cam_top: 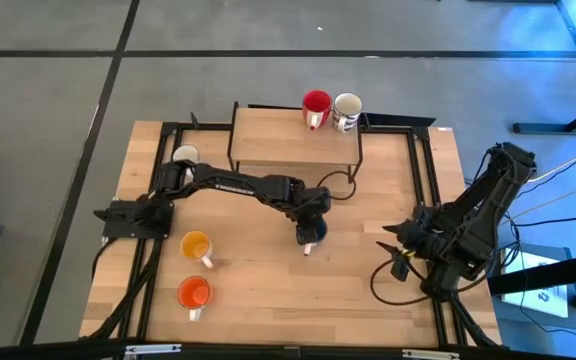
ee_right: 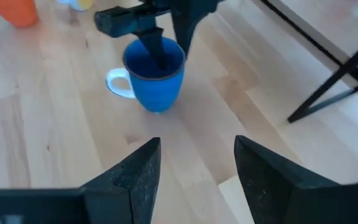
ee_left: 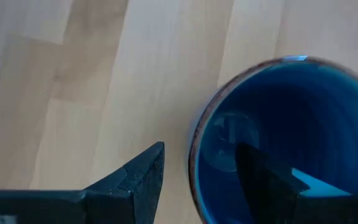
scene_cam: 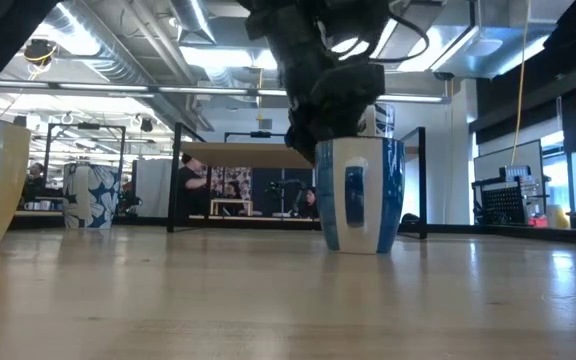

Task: Place coffee mugs
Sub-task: Put the blue mug on the shelf

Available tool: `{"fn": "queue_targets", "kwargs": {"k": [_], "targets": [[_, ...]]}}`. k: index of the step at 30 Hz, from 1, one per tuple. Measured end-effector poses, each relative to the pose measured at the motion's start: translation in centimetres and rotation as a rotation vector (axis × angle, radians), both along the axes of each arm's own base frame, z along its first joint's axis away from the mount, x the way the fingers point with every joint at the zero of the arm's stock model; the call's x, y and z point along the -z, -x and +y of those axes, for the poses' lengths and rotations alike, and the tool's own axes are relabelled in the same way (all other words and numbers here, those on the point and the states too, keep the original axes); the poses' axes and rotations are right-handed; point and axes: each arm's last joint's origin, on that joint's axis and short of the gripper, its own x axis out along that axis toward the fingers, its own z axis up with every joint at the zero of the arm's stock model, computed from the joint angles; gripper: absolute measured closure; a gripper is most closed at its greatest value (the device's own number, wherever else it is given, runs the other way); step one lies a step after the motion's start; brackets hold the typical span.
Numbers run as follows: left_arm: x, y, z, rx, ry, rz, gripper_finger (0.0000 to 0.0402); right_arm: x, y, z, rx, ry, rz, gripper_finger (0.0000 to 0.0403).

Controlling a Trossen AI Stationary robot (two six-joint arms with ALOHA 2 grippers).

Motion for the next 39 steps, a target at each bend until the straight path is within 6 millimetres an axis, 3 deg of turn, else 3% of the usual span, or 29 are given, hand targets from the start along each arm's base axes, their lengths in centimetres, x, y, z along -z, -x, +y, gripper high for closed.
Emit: {"fn": "queue_targets", "kwargs": {"k": [5,15,21,23,30,34,39], "targets": [[0.6,-0.2,0.0,0.011,-0.008,0.009,0.0240,1.0,0.2,-0.2,0.030,-0.022,0.020,0.0213],[0.5,-0.3,0.0,0.054,-0.035,-0.005,0.0382,1.3,0.1,-0.1,0.037,-0.036,0.011,0.0213],[0.1,-0.2,-0.1,0.044,-0.032,0.007,0.0385,1.3,0.1,-0.1,0.037,-0.034,0.005,0.0213],[-1.1,-0.1,-0.2,0.034,-0.028,0.030,0.0385,1.3,0.1,-0.1,0.045,-0.040,0.002,0.0213],[-10.0,1.2,-0.1,0.010,-0.113,0.034,0.0386,1.3,0.1,-0.2,0.051,-0.029,-0.008,0.0213],[-14.3,2.5,1.1,-0.032,-0.172,0.014,0.0386,1.3,0.1,-0.3,0.055,-0.017,-0.026,0.0213],[-16.2,4.3,4.2,-0.105,-0.225,0.028,0.0386,1.3,0.1,-0.3,0.056,-0.011,-0.022,0.0214]]}}
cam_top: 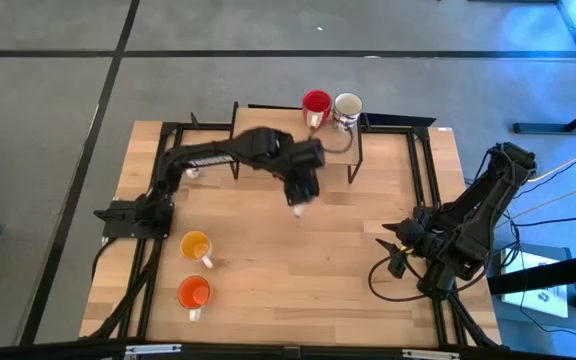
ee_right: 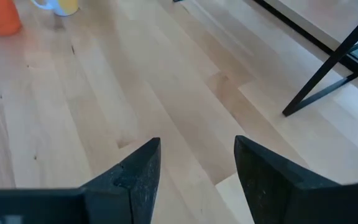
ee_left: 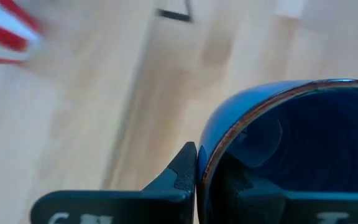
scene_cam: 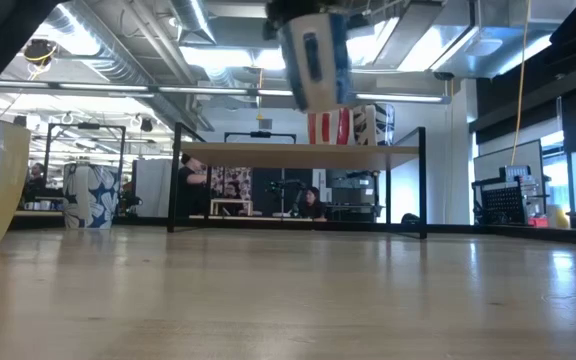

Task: Place coffee mugs
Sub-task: Put the blue mug on the shelf

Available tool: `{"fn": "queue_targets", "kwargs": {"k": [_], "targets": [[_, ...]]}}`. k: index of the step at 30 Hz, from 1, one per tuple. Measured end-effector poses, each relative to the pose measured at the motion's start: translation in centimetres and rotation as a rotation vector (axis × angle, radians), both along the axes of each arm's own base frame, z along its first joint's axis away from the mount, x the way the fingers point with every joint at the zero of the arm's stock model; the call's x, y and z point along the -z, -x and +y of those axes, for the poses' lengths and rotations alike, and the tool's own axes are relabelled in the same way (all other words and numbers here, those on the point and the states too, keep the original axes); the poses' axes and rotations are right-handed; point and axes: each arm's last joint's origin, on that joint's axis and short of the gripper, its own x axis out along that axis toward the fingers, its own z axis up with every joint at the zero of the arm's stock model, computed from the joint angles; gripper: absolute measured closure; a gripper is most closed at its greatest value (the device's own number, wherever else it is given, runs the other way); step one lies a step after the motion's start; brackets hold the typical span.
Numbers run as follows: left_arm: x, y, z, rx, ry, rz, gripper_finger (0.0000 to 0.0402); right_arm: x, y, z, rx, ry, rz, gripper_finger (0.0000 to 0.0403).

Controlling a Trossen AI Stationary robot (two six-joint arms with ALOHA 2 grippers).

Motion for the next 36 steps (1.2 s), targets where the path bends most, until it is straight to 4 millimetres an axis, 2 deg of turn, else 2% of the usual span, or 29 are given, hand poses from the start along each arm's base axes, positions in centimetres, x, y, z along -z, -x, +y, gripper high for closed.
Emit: {"fn": "queue_targets", "kwargs": {"k": [3,12,16,21,25,29,36], "targets": [[-0.7,1.3,2.3,-0.048,-0.031,0.030,0.0387,0.0,0.1,-0.1,0.014,0.001,-0.002,0.0214],[-1.0,3.4,10.7,-0.137,-0.108,0.058,0.0387,0.0,0.2,-0.4,0.055,-0.013,-0.010,0.0214],[-1.3,4.8,14.8,-0.199,-0.133,0.025,0.0387,0.0,0.2,-0.4,0.064,-0.023,-0.016,0.0214],[-1.6,6.5,18.9,-0.247,-0.136,-0.037,0.0387,0.0,0.2,-0.4,0.082,-0.043,-0.028,0.0214],[-1.5,7.3,21.4,-0.266,-0.120,-0.095,0.0387,0.0,0.2,-0.4,0.099,-0.060,-0.037,0.0214],[-0.9,7.8,22.9,-0.268,-0.093,-0.109,0.0387,0.0,0.3,-0.4,0.112,-0.072,-0.044,0.0214],[1.0,7.1,23.9,-0.223,-0.015,-0.102,0.0387,0.1,0.4,-0.5,0.130,-0.078,-0.039,0.0214]]}}
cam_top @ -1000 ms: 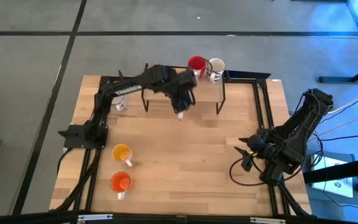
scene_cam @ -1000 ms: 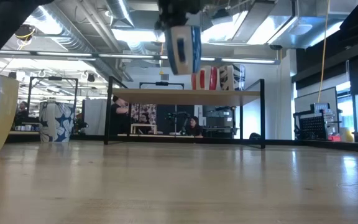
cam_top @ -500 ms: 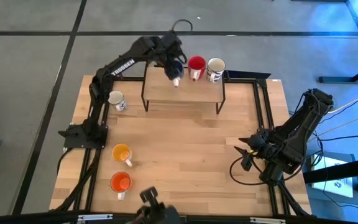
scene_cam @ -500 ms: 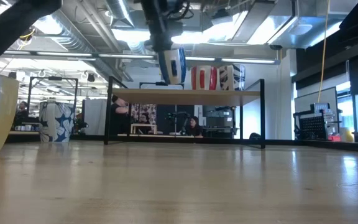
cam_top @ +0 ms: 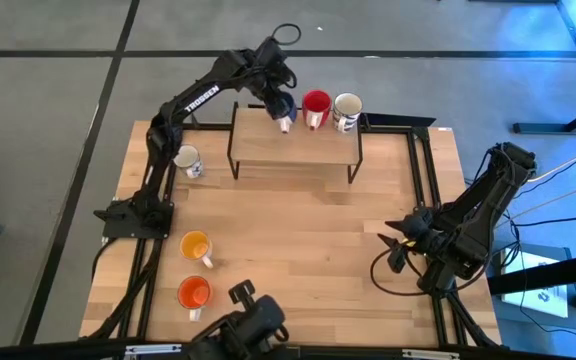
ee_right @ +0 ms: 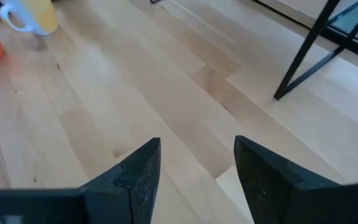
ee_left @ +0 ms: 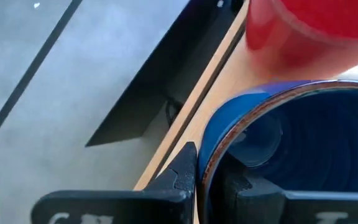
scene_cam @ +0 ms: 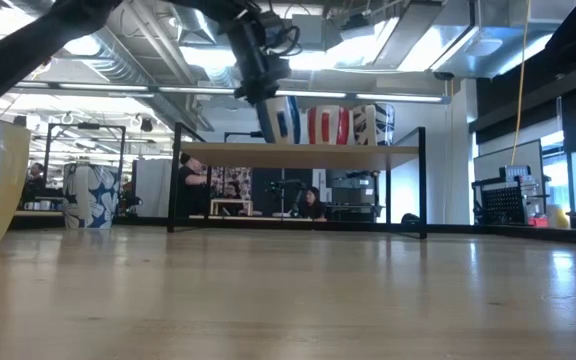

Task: Place coffee mugs
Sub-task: Put the blue mug on the shelf

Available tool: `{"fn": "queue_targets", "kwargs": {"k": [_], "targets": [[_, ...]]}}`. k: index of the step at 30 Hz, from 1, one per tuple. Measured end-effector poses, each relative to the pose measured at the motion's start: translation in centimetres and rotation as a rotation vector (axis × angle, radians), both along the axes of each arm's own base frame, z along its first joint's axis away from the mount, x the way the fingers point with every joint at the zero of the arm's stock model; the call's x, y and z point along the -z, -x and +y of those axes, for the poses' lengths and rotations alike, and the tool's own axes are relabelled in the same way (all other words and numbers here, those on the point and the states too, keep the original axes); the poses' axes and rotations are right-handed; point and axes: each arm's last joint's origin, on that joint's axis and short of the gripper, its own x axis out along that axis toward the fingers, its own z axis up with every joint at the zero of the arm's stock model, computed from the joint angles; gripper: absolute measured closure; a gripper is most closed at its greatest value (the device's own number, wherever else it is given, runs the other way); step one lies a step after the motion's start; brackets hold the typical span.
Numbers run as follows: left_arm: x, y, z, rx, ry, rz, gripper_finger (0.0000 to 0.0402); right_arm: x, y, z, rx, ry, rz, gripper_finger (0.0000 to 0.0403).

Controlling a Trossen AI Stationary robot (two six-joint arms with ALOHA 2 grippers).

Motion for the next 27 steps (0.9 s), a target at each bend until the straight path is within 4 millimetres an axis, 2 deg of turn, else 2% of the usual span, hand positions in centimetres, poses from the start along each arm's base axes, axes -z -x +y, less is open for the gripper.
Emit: {"fn": "queue_targets", "kwargs": {"k": [10,15,27], "targets": [[0.14,-0.17,-0.02,0.001,0.000,0.001,0.0383,0.04,0.13,-0.11,0.017,-0.014,0.014,0.0214],[0.96,-0.65,0.15,0.006,0.007,0.020,0.0381,0.04,0.13,-0.11,0.017,-0.015,0.015,0.0214],[0.86,-0.73,0.15,0.000,0.016,-0.002,0.0368,0.06,0.14,-0.09,0.017,-0.022,0.022,0.0214]]}}
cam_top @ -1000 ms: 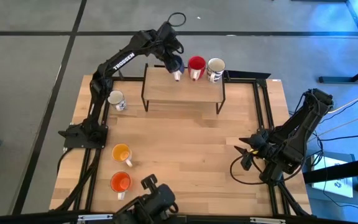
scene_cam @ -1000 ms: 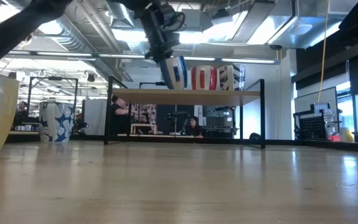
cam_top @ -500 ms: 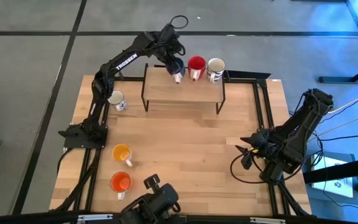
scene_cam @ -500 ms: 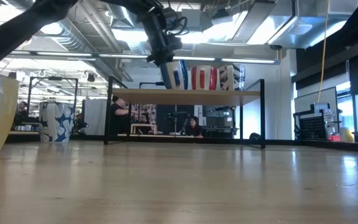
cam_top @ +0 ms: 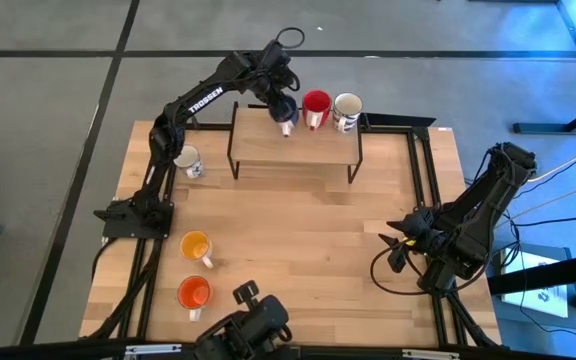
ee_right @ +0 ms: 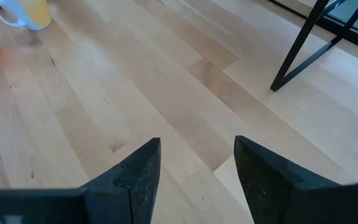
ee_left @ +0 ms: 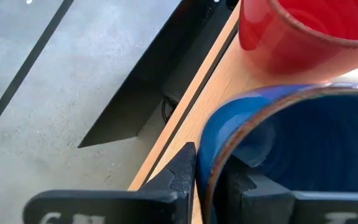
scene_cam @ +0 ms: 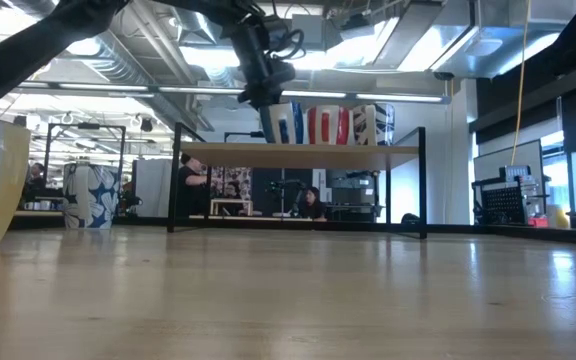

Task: Place coffee mugs
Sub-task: Put the blue mug on the shelf

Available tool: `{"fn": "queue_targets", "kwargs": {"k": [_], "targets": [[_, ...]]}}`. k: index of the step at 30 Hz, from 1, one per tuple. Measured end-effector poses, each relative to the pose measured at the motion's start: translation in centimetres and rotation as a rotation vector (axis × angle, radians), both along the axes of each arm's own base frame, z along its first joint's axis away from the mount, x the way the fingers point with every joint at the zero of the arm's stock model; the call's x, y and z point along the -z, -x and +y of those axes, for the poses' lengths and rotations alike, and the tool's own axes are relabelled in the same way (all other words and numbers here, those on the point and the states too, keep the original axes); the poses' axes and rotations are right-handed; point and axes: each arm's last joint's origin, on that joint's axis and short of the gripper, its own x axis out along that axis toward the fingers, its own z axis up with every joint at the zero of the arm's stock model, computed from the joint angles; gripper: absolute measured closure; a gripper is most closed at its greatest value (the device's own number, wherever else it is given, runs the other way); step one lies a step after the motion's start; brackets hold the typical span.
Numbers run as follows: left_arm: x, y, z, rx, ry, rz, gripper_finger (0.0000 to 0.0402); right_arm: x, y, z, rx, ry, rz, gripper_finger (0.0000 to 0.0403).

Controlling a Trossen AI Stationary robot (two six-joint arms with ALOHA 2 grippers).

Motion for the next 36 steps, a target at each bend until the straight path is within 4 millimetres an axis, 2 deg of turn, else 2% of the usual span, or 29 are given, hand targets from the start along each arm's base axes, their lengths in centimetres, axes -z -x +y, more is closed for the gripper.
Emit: {"fn": "queue_targets", "kwargs": {"k": [7,11,36], "targets": [[-0.11,-0.14,0.06,0.001,-0.004,-0.022,0.0313,0.00,-0.01,0.01,0.000,-0.001,0.000,0.0214],[-0.15,-0.19,0.10,0.000,-0.010,-0.027,0.0295,0.00,-0.01,0.02,0.000,-0.002,-0.001,0.0214],[-0.63,-0.22,0.20,-0.006,-0.048,-0.046,0.0292,0.00,-0.01,0.01,0.000,-0.002,0.000,0.0214]]}}
